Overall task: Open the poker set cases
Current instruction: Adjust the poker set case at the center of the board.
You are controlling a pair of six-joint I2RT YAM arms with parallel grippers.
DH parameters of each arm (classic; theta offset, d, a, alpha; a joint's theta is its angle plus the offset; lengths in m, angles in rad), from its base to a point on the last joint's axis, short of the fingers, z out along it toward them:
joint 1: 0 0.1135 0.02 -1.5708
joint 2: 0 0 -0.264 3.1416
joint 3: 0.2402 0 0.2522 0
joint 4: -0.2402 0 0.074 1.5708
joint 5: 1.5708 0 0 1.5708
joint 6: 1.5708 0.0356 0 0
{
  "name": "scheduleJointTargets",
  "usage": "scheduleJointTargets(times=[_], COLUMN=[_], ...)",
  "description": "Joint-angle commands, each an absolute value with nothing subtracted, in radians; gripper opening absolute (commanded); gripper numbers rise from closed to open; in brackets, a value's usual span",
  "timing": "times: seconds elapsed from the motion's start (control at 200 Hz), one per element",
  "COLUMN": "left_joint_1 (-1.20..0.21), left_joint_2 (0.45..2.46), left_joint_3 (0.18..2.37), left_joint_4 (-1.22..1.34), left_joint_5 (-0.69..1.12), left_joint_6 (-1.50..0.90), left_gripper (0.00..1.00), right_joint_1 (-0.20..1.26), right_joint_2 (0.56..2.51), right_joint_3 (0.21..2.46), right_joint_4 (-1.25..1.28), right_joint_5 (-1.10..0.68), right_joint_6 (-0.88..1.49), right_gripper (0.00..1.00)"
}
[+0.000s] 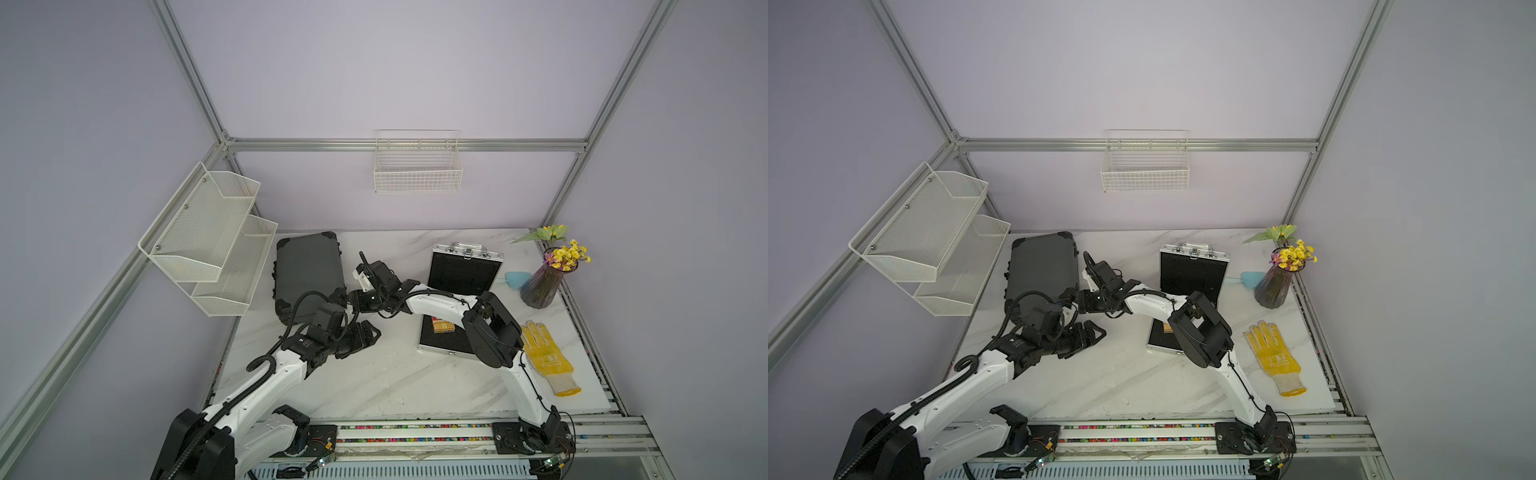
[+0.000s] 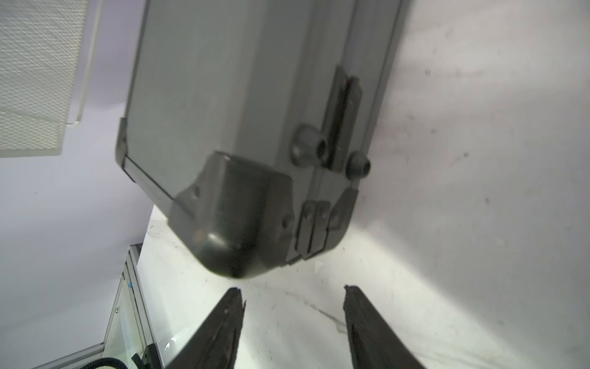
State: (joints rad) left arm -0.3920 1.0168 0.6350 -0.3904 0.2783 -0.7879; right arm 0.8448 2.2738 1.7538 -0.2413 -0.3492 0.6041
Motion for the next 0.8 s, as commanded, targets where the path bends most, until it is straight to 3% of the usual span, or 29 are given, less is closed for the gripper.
scheduleJointTargets(times=[0.0, 0.305, 0.795], left_joint_1=[-0.277, 0.043, 0.205], left_joint_2=[0.942, 1.144, 1.482], left_joint_3=[0.806, 0.967, 1.195], left_joint_4=[-0.486, -0.519, -0.502], left_joint_5=[0.14, 0.166, 0.052], left_joint_6=[-0.57, -0.457, -0.374], left_gripper=[0.83, 0.85, 0.85], right_joint_1=[0.875, 0.875, 0.872], right_joint_2=[2.27, 2.302, 2.299], right_joint_3=[1.767, 1.851, 1.875], right_joint_4=[-0.322, -0.333, -0.279], right_joint_5=[-0.335, -0.324, -0.267], right_joint_6=[0.611, 0.637, 0.641], right_gripper=[0.59, 0.62, 0.63])
